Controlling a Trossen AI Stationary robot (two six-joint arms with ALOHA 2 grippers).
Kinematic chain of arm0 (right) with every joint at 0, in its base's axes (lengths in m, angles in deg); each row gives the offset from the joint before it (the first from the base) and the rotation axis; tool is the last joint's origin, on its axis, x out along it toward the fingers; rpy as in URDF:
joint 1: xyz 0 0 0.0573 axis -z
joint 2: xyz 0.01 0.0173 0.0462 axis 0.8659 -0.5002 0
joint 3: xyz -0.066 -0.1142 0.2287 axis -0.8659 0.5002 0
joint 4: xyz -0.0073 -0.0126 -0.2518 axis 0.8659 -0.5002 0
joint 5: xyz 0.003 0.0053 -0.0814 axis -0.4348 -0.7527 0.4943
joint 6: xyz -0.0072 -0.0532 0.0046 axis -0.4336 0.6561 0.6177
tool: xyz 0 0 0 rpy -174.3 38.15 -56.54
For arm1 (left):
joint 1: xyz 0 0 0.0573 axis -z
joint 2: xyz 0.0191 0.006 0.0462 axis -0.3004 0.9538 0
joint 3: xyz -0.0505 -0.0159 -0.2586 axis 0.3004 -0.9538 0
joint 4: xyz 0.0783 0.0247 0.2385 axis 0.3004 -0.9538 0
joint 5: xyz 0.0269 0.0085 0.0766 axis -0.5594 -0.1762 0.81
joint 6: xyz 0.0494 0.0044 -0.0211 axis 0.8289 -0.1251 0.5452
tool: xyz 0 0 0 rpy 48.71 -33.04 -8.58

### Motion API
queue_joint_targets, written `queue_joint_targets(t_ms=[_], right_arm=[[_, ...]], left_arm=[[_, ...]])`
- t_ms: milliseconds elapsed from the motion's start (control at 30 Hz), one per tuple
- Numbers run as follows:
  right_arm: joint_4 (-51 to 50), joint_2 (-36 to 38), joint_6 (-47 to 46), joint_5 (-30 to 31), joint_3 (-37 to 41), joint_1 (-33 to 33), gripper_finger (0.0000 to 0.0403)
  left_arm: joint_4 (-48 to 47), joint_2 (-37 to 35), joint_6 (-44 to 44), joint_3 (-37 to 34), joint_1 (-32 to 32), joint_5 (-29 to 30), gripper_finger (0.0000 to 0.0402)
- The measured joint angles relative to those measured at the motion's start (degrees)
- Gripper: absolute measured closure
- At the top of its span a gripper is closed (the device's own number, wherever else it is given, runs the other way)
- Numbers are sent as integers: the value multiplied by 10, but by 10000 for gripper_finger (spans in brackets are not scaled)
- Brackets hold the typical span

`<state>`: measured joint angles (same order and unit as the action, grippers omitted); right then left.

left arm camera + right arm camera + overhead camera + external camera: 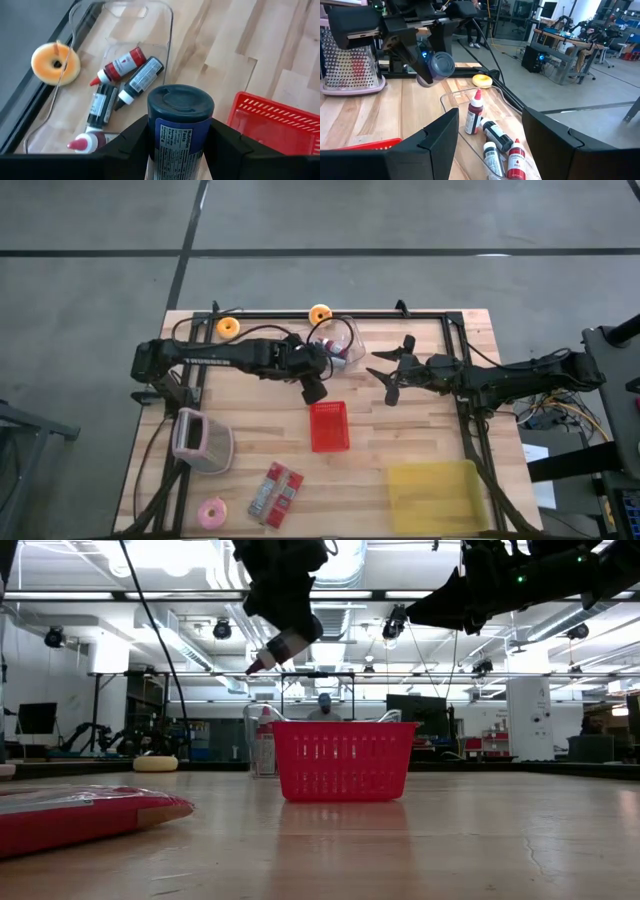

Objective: Pick & Place Food Item
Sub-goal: Put the violet food coloring bottle into the transparent bin

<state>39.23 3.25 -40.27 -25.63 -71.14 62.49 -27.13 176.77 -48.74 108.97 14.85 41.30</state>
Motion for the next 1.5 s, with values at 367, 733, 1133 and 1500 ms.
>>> queue_joint_targets(t_ms=[367, 733, 1133, 1500], right_arm=[[0, 0, -1, 0, 0, 0, 188], [0, 0, 0, 0, 0, 0, 188], [0, 0, -1, 0, 0, 0, 188], [0, 0, -1, 0, 0, 0, 188]], left_arm=[[52, 0, 64, 0, -53, -55, 243], [104, 1, 154, -4, -106, -115, 243], [211, 2, 202, -74, -194, -229, 243], [246, 2, 235, -84, -227, -249, 243]])
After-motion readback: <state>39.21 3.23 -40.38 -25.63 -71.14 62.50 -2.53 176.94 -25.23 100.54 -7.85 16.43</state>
